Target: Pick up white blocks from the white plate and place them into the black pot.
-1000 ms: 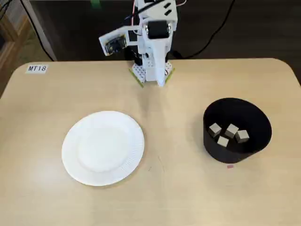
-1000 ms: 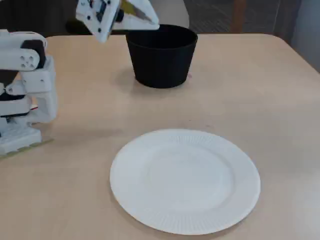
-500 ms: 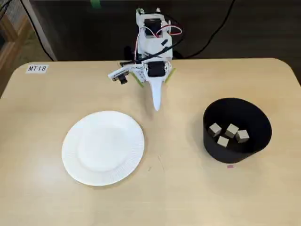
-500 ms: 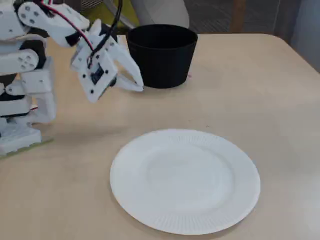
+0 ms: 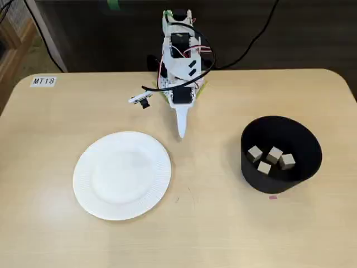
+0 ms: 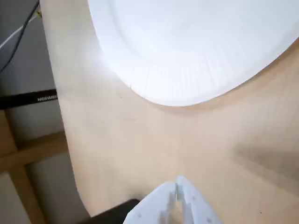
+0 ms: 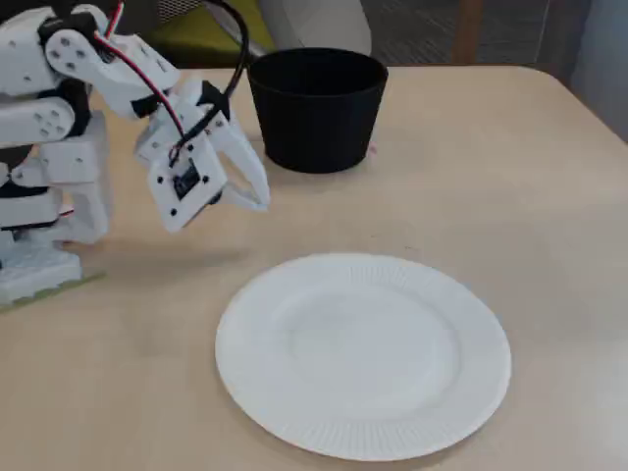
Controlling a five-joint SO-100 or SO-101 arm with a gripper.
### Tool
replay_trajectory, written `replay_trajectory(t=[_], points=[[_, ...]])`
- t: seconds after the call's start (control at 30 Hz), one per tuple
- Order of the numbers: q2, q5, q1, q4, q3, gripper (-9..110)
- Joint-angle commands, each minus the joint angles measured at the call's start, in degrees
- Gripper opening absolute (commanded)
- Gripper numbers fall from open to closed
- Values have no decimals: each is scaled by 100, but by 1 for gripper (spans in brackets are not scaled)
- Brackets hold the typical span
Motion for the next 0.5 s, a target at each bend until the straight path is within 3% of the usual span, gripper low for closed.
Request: replay_trajectory(t=[0.0, 0.47], points=[[35, 35, 44, 18, -26, -2], [35, 35, 26, -70, 0, -2]])
